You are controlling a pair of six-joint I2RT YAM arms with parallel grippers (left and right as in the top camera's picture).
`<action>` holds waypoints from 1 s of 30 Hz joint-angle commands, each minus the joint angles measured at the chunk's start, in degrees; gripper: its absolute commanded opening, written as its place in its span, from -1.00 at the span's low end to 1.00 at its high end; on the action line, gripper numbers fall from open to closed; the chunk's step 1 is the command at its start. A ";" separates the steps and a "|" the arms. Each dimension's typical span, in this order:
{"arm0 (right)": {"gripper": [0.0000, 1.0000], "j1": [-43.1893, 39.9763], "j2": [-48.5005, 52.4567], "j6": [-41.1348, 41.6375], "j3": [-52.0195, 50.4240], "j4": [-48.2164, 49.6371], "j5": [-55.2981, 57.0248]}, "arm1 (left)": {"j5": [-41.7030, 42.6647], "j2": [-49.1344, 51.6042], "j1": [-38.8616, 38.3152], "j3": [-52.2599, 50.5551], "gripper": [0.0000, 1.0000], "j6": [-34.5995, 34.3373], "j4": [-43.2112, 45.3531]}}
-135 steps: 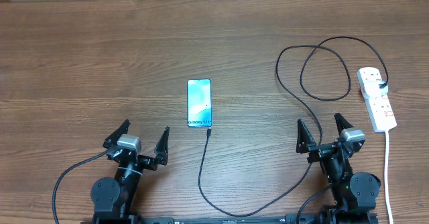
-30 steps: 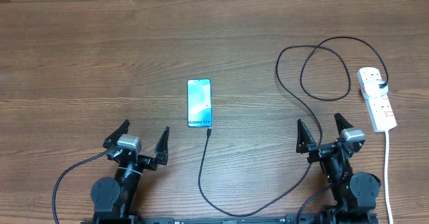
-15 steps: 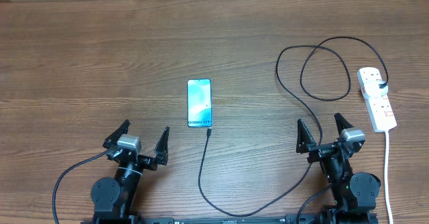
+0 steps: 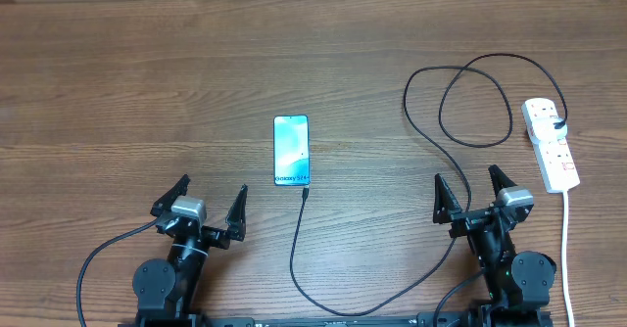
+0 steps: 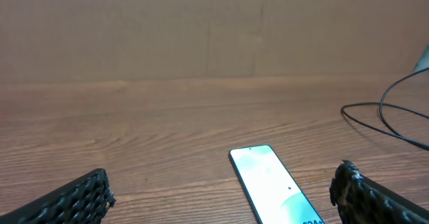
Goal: Plug charger to phone and switch on socket
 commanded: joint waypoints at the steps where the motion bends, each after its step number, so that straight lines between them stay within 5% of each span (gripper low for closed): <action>1: 1.00 0.33 -0.50 -0.24 -0.59 0.31 0.13 | -0.52 -0.63 -0.07 -0.20 0.99 1.05 0.00; 22: 1.00 0.33 -0.50 -0.24 -0.59 0.31 0.13 | -1.22 -0.63 -0.02 -0.20 0.99 1.46 0.09; 26: 1.00 0.33 -0.50 -0.24 -0.57 0.31 0.13 | 6.54 -0.63 -0.04 0.94 0.99 1.29 0.13; 30: 1.00 0.33 -0.50 -0.26 -0.59 0.31 0.13 | 6.12 -0.50 -0.04 7.26 0.99 -4.24 -6.14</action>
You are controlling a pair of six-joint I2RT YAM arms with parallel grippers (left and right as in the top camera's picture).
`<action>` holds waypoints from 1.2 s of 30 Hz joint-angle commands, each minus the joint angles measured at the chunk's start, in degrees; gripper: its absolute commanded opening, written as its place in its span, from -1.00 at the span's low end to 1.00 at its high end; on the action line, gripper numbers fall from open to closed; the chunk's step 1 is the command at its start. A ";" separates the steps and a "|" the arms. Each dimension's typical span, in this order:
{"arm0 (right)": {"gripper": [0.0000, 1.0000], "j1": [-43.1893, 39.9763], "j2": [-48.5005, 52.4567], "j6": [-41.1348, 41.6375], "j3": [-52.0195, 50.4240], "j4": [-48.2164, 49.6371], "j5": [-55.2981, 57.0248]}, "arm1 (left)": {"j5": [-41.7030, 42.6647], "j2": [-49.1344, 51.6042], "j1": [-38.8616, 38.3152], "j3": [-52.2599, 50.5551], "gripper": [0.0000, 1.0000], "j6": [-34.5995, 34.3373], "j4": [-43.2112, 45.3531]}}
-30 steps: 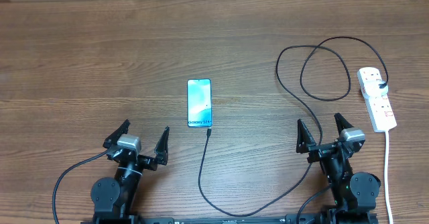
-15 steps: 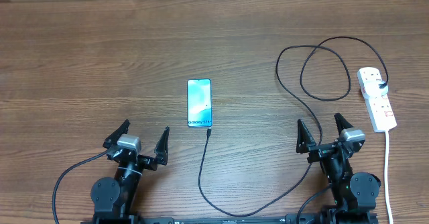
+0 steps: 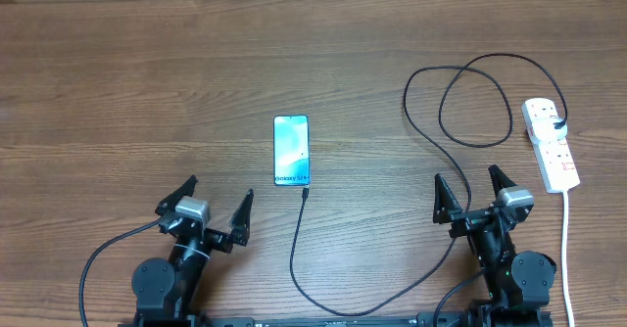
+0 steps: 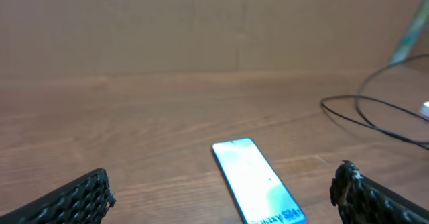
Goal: Plug charger to phone and switch on socket
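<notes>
A phone (image 3: 291,150) with a lit blue screen lies flat mid-table; the left wrist view shows the phone (image 4: 257,182) ahead between my fingers. The black charger cable's plug tip (image 3: 306,194) lies just below the phone's bottom edge, not inserted. The cable (image 3: 460,82) loops right to a white power strip (image 3: 551,143). My left gripper (image 3: 213,201) stands open near the front edge, left of the phone, with nothing in it. My right gripper (image 3: 467,192) is open too, left of the strip.
The strip's white lead (image 3: 567,249) runs down the right side toward the front edge. The black cable (image 3: 304,278) curves along the front between the two arm bases. A brown wall (image 4: 201,29) backs the table.
My left gripper has turned slightly to the right, so the phone sits further left in its wrist view. Phone, cable and right arm have not moved.
</notes>
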 commanded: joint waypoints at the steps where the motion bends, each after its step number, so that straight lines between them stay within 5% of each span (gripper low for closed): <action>1: 1.00 0.33 -0.50 -0.22 -0.59 0.31 0.13 | 1.84 -0.24 0.00 7.48 1.00 -4.13 -4.07; 7: 1.00 0.33 -0.50 -0.22 -0.59 0.28 0.13 | 1.73 7.98 0.00 26.77 0.99 -4.44 -16.79; 22: 1.00 0.33 -0.50 -0.22 -0.59 0.31 0.15 | 10.80 57.09 -0.02 85.64 1.00 -3.21 -63.06; 28: 1.00 0.33 -0.50 -0.22 -0.57 0.31 0.13 | 17.46 71.17 -0.02 99.23 1.00 -1.64 -76.59; 36: 1.00 0.33 -0.50 -0.24 -0.57 0.31 0.13 | 26.01 82.20 -0.02 100.85 0.99 -4.44 -74.60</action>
